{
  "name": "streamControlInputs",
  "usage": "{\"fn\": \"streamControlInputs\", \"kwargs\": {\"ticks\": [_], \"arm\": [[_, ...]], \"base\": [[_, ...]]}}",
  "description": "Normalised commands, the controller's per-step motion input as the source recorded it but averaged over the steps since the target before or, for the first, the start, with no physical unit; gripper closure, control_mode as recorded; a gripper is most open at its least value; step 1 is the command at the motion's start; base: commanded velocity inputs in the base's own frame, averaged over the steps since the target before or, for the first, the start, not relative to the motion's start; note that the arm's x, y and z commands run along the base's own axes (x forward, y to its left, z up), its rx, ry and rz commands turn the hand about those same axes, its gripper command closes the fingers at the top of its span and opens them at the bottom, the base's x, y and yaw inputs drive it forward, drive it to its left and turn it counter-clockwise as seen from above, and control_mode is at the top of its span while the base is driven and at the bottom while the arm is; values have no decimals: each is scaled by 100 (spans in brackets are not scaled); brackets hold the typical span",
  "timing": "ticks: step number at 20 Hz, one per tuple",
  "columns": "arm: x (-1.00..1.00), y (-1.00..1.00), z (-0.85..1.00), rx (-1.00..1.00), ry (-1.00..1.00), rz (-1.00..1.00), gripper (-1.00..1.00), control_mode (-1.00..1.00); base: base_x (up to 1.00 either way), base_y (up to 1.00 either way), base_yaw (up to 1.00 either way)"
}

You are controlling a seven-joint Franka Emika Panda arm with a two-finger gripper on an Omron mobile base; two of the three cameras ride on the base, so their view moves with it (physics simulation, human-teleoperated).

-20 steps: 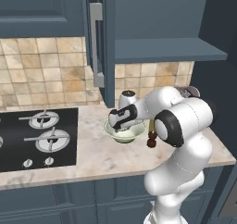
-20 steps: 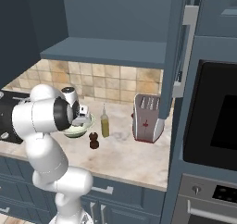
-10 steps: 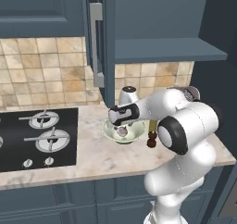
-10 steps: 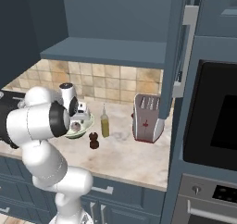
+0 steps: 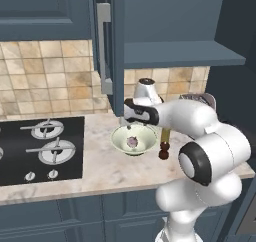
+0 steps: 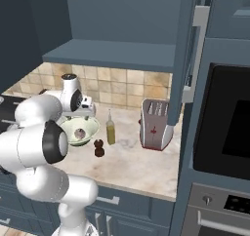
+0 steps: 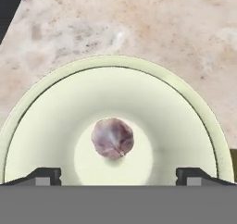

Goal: Retrieve the bottle and the shaker from the cabinet and place them next to the mixing bowl on the counter. Then add garlic from the fridge to the mixing bowl.

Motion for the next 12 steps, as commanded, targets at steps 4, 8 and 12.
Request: {"fn": "streamControlInputs", "kwargs": {"ticks": [4, 8, 12], "arm": [[-46, -42, 53, 9, 0, -4, -100, -100], [-62, -41, 58, 11, 0, -7, -100, -100], [-88, -17, 74, 10, 0, -3, -100, -100]], "base": [[0, 0, 0], [0, 0, 0], [0, 0, 0]]}}
